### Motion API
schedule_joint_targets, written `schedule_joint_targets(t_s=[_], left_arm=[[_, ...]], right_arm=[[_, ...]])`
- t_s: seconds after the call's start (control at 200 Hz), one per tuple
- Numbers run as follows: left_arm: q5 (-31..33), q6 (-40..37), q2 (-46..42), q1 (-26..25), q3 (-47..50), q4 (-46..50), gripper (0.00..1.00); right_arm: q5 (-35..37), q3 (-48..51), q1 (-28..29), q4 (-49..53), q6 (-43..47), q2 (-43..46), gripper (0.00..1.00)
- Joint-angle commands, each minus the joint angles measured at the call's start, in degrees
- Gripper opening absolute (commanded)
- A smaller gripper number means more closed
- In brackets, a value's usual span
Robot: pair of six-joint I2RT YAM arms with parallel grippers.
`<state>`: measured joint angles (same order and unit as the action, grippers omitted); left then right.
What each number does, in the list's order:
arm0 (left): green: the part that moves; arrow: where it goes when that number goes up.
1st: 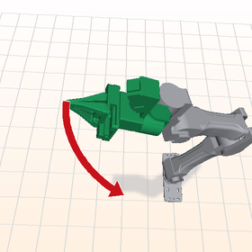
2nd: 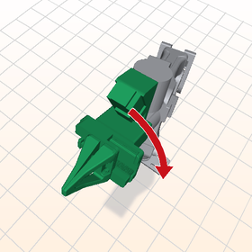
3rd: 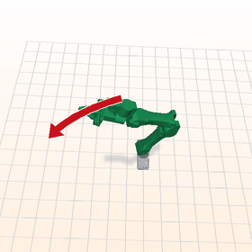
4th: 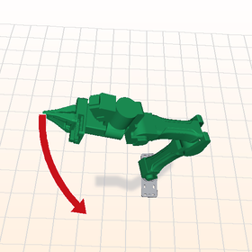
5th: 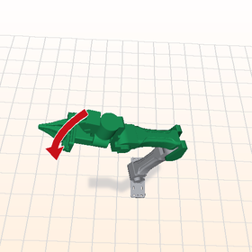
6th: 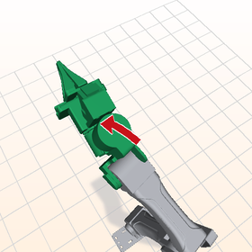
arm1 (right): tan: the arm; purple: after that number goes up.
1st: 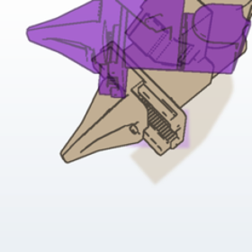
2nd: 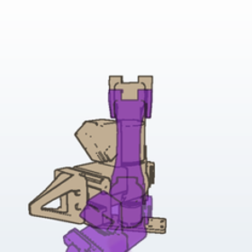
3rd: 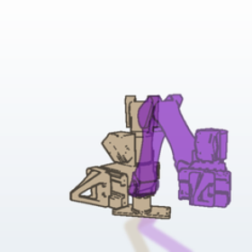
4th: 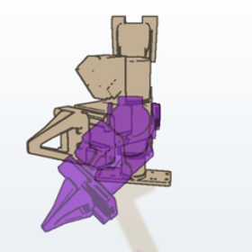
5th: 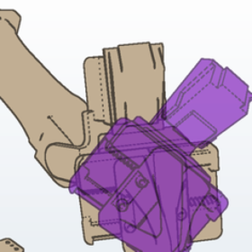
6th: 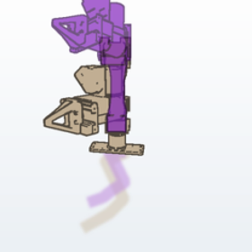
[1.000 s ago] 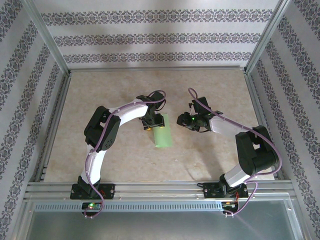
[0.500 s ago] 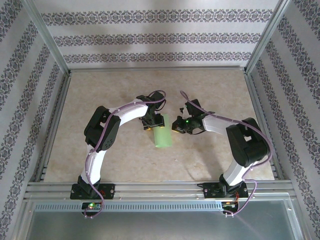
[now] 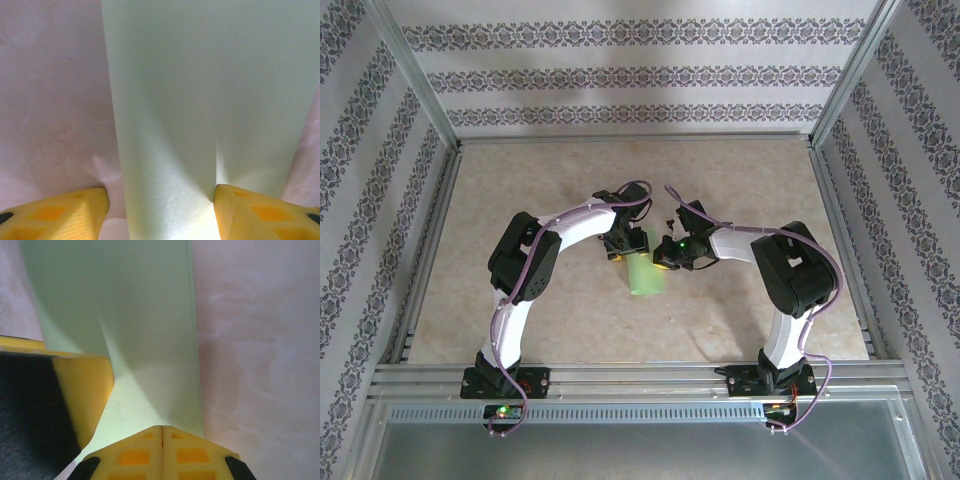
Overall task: Fold a paper plane with a square sheet of paper (fold left side to right side)
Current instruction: Hold the square sheet of paper at the center of the table, then first fold the square sheet of paper in half at the center of the table.
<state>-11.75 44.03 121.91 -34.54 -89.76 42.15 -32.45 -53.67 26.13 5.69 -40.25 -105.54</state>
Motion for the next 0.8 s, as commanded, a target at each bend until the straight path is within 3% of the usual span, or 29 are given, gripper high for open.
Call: schedule_joint_targets(t_s=[0.0,0.34,0.795], left_arm=[[0.9,-0.2,6.2,-1.0,2.6,-3.6,0.61],[1.8,-1.6,2.4,-0.3,3.2,-3.8,0.62],[5.8,-6.8,-16.9,3.5,6.5,-4.1,0.76]], right_arm=[[1.4,-0.9,0.4,0.9,1.1,-1.4,0.00],[4.0,-0.7,0.4,5.2,2.2,-3.3,0.00],[5.1,-1.2,0.5,7.7,3.2,-4.1,0.00]])
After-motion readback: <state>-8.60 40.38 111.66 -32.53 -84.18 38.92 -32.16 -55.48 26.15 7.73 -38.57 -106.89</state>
